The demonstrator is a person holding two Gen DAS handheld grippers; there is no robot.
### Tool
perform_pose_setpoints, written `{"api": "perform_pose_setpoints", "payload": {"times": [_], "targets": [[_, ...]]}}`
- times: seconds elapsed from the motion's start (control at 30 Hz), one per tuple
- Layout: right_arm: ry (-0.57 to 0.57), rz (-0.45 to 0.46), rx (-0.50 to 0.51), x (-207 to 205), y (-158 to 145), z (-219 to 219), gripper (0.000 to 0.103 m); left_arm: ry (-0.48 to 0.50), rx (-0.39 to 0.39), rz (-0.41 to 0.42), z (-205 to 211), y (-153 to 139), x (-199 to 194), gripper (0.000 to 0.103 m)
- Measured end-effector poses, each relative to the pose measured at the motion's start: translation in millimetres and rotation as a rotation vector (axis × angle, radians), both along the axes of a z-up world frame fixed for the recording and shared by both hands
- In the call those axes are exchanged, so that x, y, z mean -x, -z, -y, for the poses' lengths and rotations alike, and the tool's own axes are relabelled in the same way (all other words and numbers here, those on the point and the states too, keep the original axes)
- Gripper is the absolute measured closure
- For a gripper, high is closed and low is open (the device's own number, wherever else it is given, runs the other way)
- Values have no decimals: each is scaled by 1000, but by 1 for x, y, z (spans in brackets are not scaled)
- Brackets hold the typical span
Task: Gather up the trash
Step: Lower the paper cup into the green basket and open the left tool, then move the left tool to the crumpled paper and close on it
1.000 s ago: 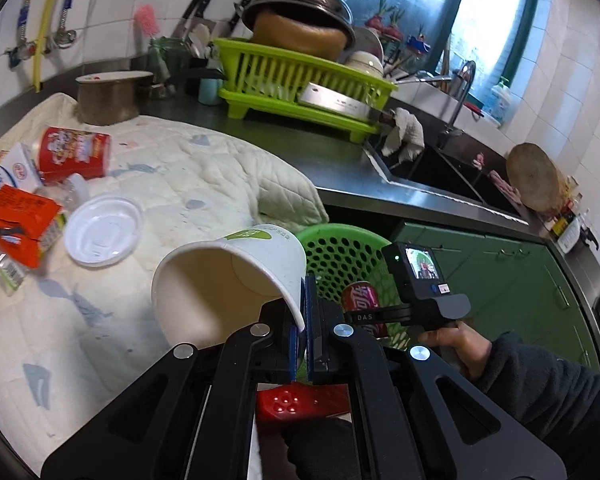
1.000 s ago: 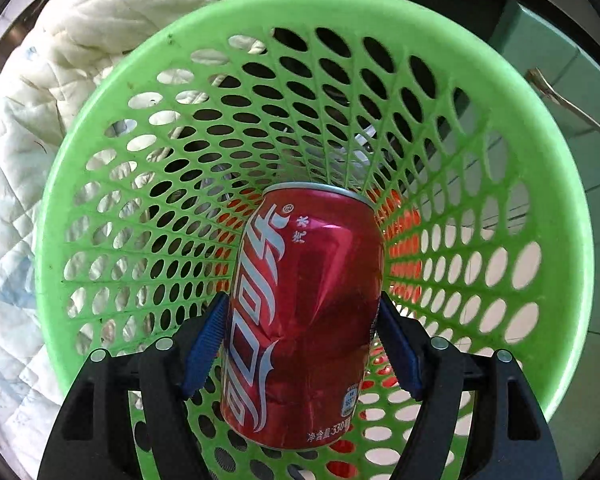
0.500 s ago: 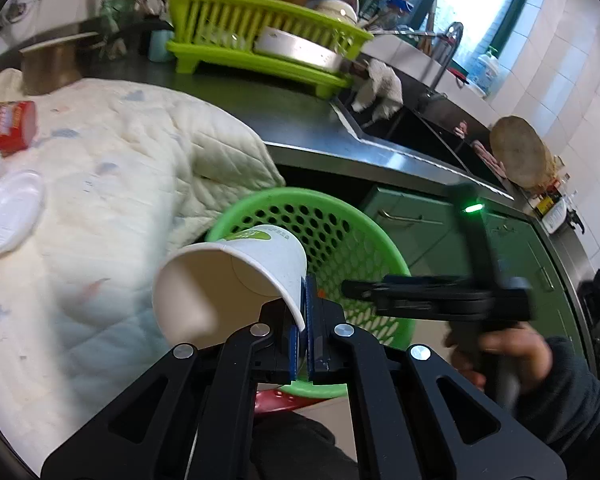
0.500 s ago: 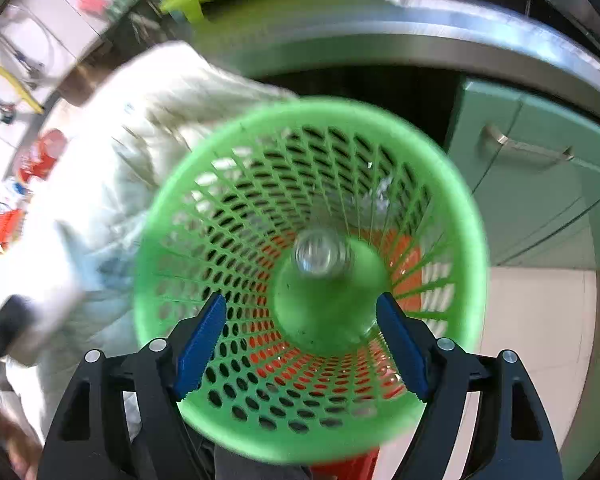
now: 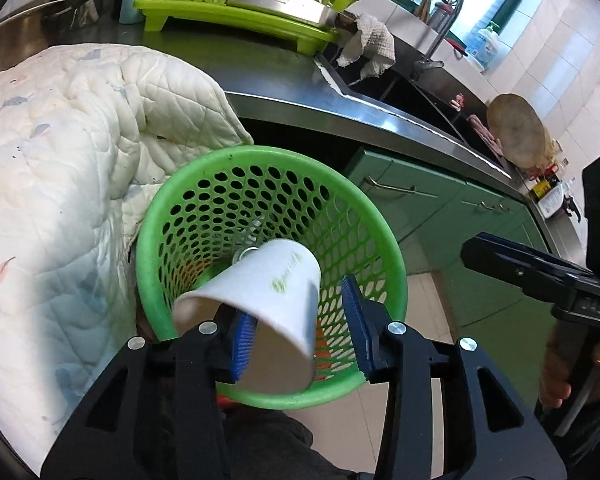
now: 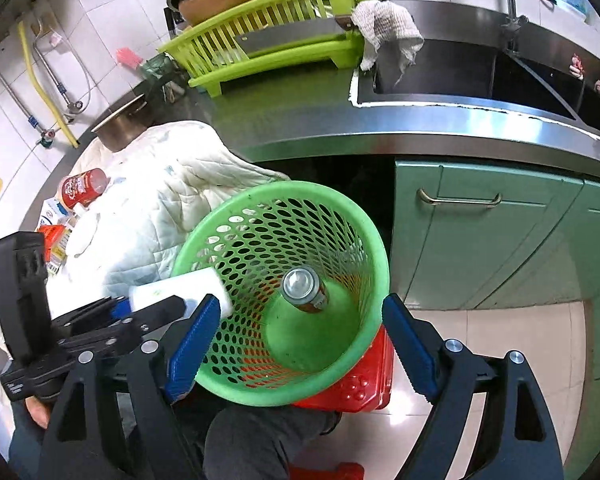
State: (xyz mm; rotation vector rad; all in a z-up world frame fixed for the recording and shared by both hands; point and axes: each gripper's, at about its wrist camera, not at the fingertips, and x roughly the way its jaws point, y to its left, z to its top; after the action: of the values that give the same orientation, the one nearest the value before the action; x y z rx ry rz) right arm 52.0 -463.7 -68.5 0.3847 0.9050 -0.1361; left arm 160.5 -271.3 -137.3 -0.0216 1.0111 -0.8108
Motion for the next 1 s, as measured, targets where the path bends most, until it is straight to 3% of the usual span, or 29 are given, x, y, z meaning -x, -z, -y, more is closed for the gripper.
{"api": "perform_pose_setpoints", "payload": {"times": [0.17,0.43,0.73,1.0], "targets": [[-8,13,-1,-3,3,-7,23,1,9,8,-2,-3,4,53],[-38,40,10,-5,-8,-19,23,-44,20,49,-28,-26,9,53],[-133,57,13,-30,-16,-60,23,-171,16,150,-95,-69,18,53],[-259,60,12,-63,-18,-120,26,-359,-19,218,-180,-96,19,53]]}}
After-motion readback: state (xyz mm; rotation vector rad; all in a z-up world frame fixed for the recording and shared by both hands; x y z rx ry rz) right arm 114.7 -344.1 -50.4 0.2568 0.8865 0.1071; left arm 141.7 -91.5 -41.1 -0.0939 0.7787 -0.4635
